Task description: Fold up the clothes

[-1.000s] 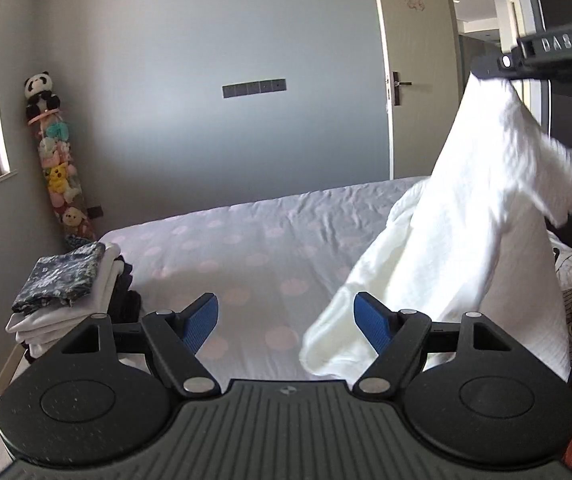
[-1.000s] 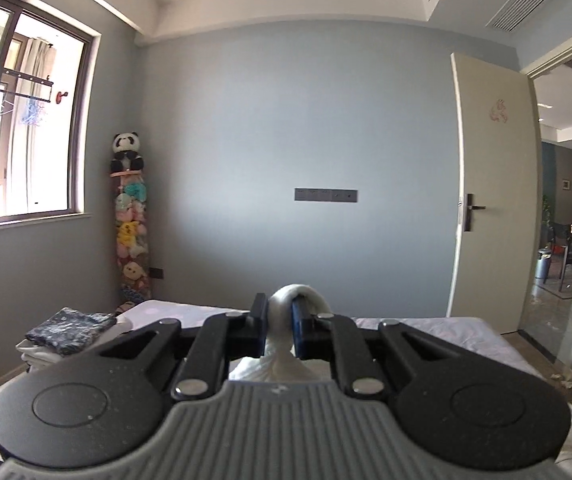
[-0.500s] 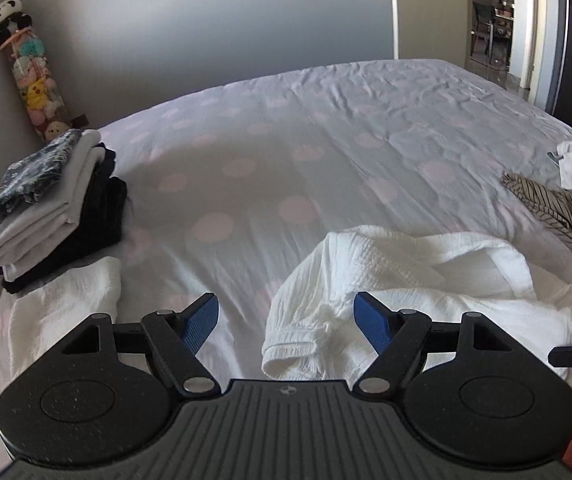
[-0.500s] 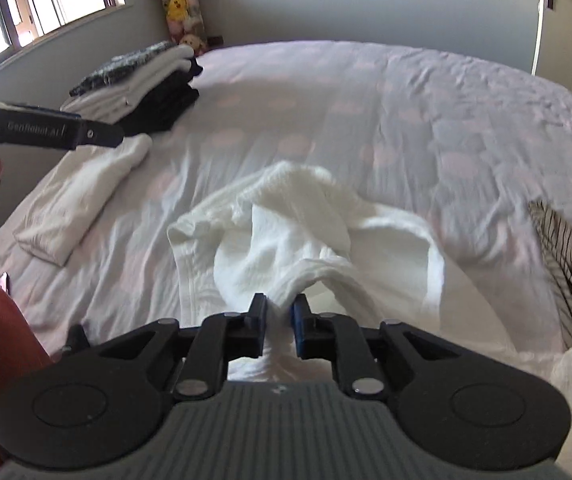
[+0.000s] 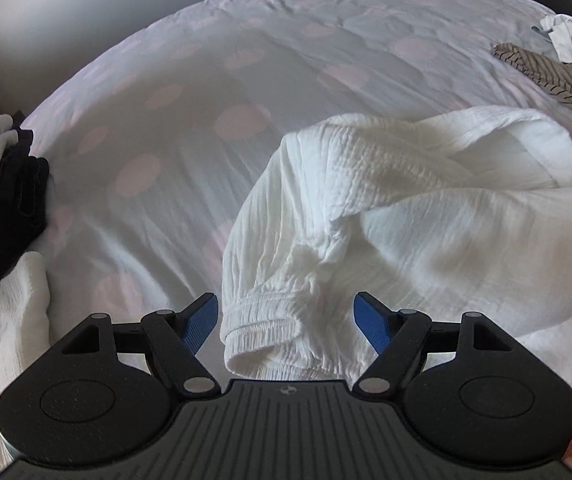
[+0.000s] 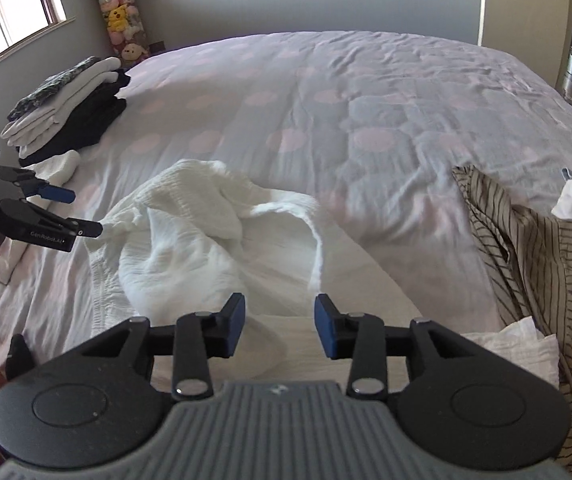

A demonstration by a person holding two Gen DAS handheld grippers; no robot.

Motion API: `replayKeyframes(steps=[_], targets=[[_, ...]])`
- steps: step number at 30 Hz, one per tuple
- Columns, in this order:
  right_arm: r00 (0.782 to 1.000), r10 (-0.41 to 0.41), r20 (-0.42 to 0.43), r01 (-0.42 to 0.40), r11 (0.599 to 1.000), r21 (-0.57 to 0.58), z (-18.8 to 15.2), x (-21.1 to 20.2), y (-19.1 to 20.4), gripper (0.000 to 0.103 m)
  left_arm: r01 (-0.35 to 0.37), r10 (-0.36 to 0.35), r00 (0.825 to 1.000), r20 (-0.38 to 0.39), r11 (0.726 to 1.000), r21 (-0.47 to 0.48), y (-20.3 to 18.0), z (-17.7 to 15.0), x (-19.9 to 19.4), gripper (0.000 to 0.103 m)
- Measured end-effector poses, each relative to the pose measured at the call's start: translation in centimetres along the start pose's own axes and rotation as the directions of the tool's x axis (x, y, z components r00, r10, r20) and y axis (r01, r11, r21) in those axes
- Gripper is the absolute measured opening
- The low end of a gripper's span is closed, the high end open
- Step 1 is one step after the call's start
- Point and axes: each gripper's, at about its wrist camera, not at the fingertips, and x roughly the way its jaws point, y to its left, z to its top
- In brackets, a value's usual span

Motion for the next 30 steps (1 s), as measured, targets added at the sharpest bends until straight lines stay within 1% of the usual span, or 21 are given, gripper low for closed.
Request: replayKeyframes(steps=[2, 3, 4, 5, 6, 7, 8, 9, 10, 11, 12, 13, 16, 18, 21, 23, 24, 25, 26, 27, 30], targets=[[1.0, -0.013, -0.024, 0.014, 1.0, 0.024, -0.3, 1.0, -1.1, 0.042, -0.007, 0.006, 1.0, -0.021, 1.0, -0.008, 0.0, -0.1, 1.2, 0.087], [0.999, -0.023, -0.032, 0.024, 0.999, 0.03, -0.3, 1.5, -1.6, 0.042, -0.004, 0.004, 1.0, -0.028, 1.0, -0.013, 0.1, -0.2, 1.8, 0.085], [0.999, -0.034, -0.039, 0.035, 0.999, 0.034, -0.4, 1.9, -2.1, 0.042, -0.005, 0.004, 1.0, -0.029, 1.0, -0.028, 0.2, -0.4, 2.1, 0.077], [0.998, -0.043, -0.045, 0.044, 0.998, 0.041, -0.4, 2.3, -2.6, 0.042, -0.005, 0.004, 1.0, -0.029, 0.999, -0.043, 0.3, -0.6, 2.4, 0.064], [0.997, -0.051, -0.051, 0.053, 0.997, 0.05, -0.4, 2.7, -3.1, 0.043, -0.006, 0.004, 1.0, -0.029, 0.998, -0.059, 0.5, -0.8, 2.8, 0.057], [0.997, -0.059, -0.056, 0.062, 0.996, 0.06, -0.4, 3.0, -3.6, 0.043, -0.006, 0.004, 1.0, -0.029, 0.997, -0.074, 0.6, -0.9, 3.1, 0.043], [0.996, -0.062, -0.062, 0.066, 0.995, 0.071, -0.4, 3.4, -4.0, 0.043, -0.007, 0.006, 1.0, -0.016, 0.996, -0.094, 0.7, -1.2, 3.3, 0.033], [0.996, -0.062, -0.068, 0.068, 0.994, 0.082, -0.4, 3.8, -4.3, 0.045, 0.001, 0.0, 1.0, 0.009, 0.992, -0.128, 1.0, -1.5, 3.3, 0.027], [0.996, -0.056, -0.072, 0.062, 0.994, 0.089, -0.4, 4.1, -4.5, 0.049, 0.011, -0.004, 0.999, 0.038, 0.986, -0.163, 1.4, -1.8, 3.3, 0.016], [0.996, -0.046, -0.075, 0.053, 0.994, 0.095, -0.4, 4.4, -4.6, 0.052, 0.003, 0.007, 0.998, 0.056, 0.982, -0.187, 1.7, -2.0, 3.1, 0.015], [0.996, -0.041, -0.081, 0.049, 0.994, 0.095, -0.4, 4.8, -4.5, 0.059, -0.02, 0.037, 0.996, 0.087, 0.981, -0.195, 2.1, -1.8, 2.5, 0.014], [0.995, -0.038, -0.088, 0.046, 0.995, 0.093, -0.3, 5.3, -4.3, 0.063, -0.043, 0.068, 0.991, 0.118, 0.978, -0.202, 2.5, -1.7, 1.9, 0.013], [0.993, -0.032, -0.111, 0.044, 0.994, 0.101, 0.1, 7.0, -3.9, 0.063, -0.1, 0.151, 0.968, 0.201, 0.965, -0.241, 4.1, -1.2, 0.0, 0.012], [0.992, -0.029, -0.127, 0.047, 0.989, 0.139, 0.7, 8.3, -4.0, 0.062, -0.087, 0.17, 0.955, 0.244, 0.945, -0.317, 6.2, -0.8, -1.8, 0.012], [0.983, -0.011, -0.184, 0.041, 0.986, 0.162, 1.5, 11.1, -4.0, 0.061, -0.087, 0.199, 0.942, 0.271, 0.923, -0.375, 8.5, -0.8, -4.0, 0.011], [0.973, -0.032, -0.23, 0.07, 0.984, 0.162, 1.6, 12.8, -3.9, 0.044, -0.109, 0.23, 0.932, 0.282, 0.916, -0.387, 9.6, -0.9, -5.4, 0.011], [0.97, -0.043, -0.24, 0.084, 0.983, 0.162, 1.7, 13.3, -3.9, 0.022, -0.118, 0.243, 0.927, 0.285, 0.912, -0.394, 10.1, -1.1, -6.1, 0.011], [0.971, -0.048, -0.233, 0.09, 0.981, 0.172, 1.8, 13.2, -4.1, 0.011, -0.128, 0.259, 0.923, 0.286, 0.906, -0.404, 10.6, -1.1, -6.7, 0.011], [0.974, -0.051, -0.221, 0.094, 0.978, 0.187, 2.0, 13.0, -4.4, 0.011, -0.133, 0.269, 0.919, 0.289, 0.899, -0.417, 11.2, -1.2, -7.4, 0.011], [0.977, -0.06, -0.205, 0.101, 0.976, 0.195, 2.3, 12.5, -4.6, 0.005, -0.137, 0.28, 0.915, 0.291, 0.893, -0.429, 11.8, -1.3, -8.0, 0.011], [0.985, -0.134, -0.107, 0.152, 0.971, 0.183, 4.0, 9.2, -5.2, 0.004, -0.142, 0.31, 0.897, 0.316, 0.877, -0.459, 13.2, -1.3, -10.7, 0.011]])
